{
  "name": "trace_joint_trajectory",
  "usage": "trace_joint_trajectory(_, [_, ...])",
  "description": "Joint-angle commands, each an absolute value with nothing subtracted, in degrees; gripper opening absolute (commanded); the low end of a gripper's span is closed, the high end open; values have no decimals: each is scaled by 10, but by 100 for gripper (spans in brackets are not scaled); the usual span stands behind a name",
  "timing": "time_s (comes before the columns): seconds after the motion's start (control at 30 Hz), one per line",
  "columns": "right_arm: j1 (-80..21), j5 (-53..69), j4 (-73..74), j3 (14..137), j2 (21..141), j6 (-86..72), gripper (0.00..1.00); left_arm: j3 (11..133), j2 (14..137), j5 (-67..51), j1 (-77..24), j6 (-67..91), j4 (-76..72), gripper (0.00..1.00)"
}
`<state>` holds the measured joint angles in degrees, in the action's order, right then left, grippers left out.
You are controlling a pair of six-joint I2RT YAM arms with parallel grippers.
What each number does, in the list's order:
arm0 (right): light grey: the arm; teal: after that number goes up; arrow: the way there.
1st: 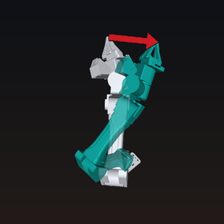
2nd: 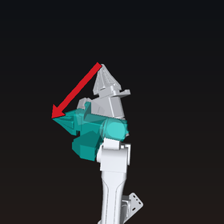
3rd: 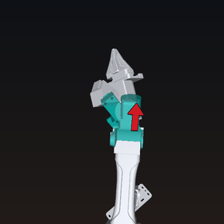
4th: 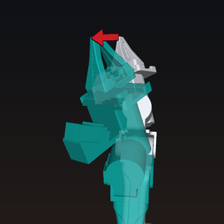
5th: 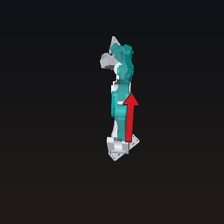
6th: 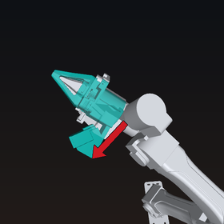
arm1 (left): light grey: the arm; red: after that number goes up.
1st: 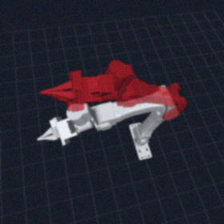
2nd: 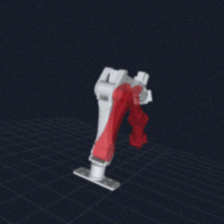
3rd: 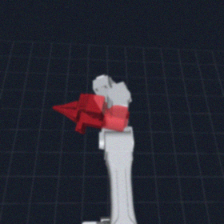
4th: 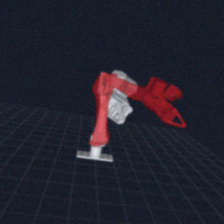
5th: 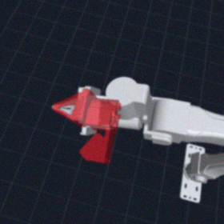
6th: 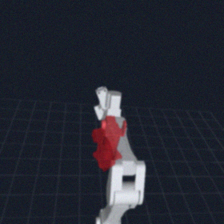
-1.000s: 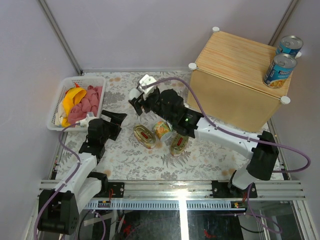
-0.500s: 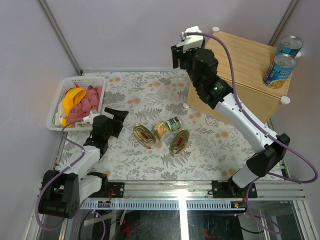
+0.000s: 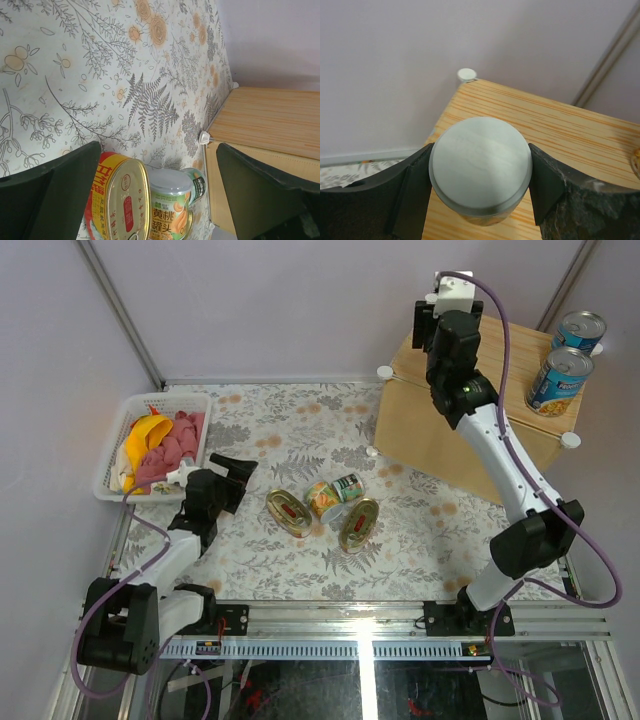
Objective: Place and organize the canned foods onto the counter
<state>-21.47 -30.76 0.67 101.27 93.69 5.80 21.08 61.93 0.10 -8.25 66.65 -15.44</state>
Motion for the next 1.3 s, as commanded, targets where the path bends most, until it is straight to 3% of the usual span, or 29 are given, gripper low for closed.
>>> trace_joint_trajectory(0.0, [-175, -343, -35, 1063, 942, 48, 0, 245, 627, 8, -85, 642, -177, 100])
trace_joint_trajectory(0.4, [-90, -390, 4, 1128, 1009, 28, 0, 256, 644, -5, -85, 620, -184, 100])
trace_joint_trajectory(1.0, [-78, -527, -10, 1135, 1033, 15, 0, 316, 645, -29, -85, 565, -143, 100])
trace_joint_trajectory(1.27, [-53, -527, 6, 1130, 1036, -24, 0, 319, 625, -33, -85, 557, -126, 100])
